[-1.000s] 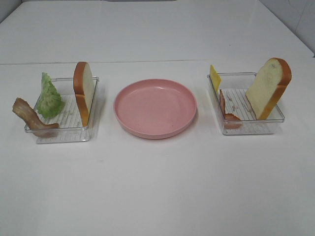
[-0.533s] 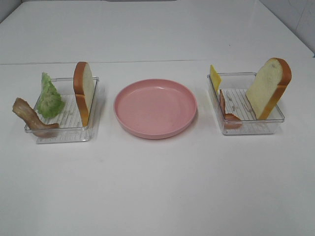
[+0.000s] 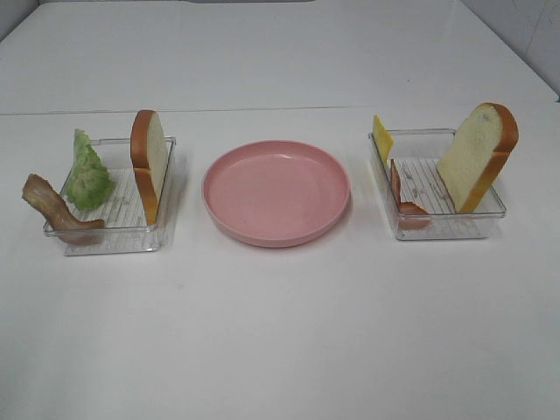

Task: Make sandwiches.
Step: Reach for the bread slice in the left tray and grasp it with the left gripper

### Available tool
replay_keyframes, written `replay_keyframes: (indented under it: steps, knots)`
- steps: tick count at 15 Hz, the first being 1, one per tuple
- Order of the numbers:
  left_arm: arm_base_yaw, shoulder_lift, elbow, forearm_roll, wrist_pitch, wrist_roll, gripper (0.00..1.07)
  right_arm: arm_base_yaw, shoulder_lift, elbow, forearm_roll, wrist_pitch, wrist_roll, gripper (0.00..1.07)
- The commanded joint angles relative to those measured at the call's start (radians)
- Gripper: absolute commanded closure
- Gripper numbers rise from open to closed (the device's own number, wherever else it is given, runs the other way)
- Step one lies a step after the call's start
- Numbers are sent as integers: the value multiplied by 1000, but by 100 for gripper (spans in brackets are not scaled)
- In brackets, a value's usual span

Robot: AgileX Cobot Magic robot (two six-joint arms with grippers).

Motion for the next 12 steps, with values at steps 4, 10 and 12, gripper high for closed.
replay_keyframes:
  steps: [4,10,12]
  knots:
    - [4,487,-221,-107,-14,4,8,-5,-14,3,5,-11,-4,29]
    - [-106,1088,-587,-166,84,3,8,-5,-14,3,5,-11,-4,29]
    - [-185,1234,-700,-166,86,-1,8,-5,-14,3,5,-11,-4,29]
